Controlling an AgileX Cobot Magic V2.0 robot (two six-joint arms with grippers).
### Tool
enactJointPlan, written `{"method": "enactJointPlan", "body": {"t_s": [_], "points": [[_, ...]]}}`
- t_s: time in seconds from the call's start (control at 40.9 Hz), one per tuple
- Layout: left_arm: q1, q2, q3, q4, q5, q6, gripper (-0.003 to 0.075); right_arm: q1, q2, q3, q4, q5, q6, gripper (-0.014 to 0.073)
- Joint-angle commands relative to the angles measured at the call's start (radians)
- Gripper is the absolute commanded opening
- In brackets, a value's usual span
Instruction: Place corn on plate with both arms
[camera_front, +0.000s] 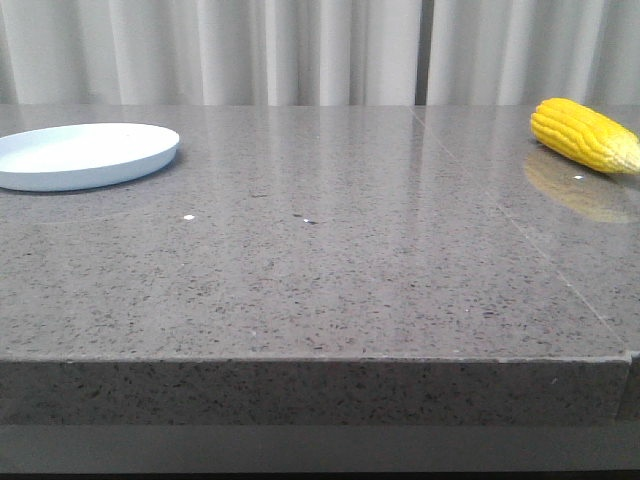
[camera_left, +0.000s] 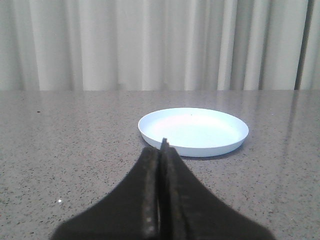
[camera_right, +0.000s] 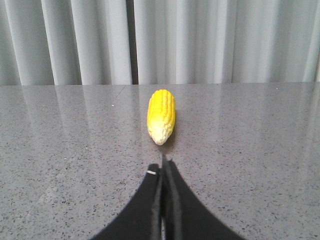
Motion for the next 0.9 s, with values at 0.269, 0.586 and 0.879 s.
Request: {"method": "enactJointPlan", "body": {"t_s": [0.269, 0.586, 0.879], "points": [[0.0, -0.017, 0.023, -0.007, -0.086, 0.0, -0.002, -0.006, -0.017, -0.021, 0.004, -0.084, -0.004, -0.0087], [0.0, -0.017, 0.023, -0.007, -0.128, 0.0, -0.002, -0.006, -0.017, -0.023, 0.004, -0.103, -0.004, -0.0087], [0.0, -0.011, -0.142, -0.007, -0.18, 0.0, -0.002, -0.006, -0.016, -0.185, 0.004, -0.06, -0.004, -0.0087]]}}
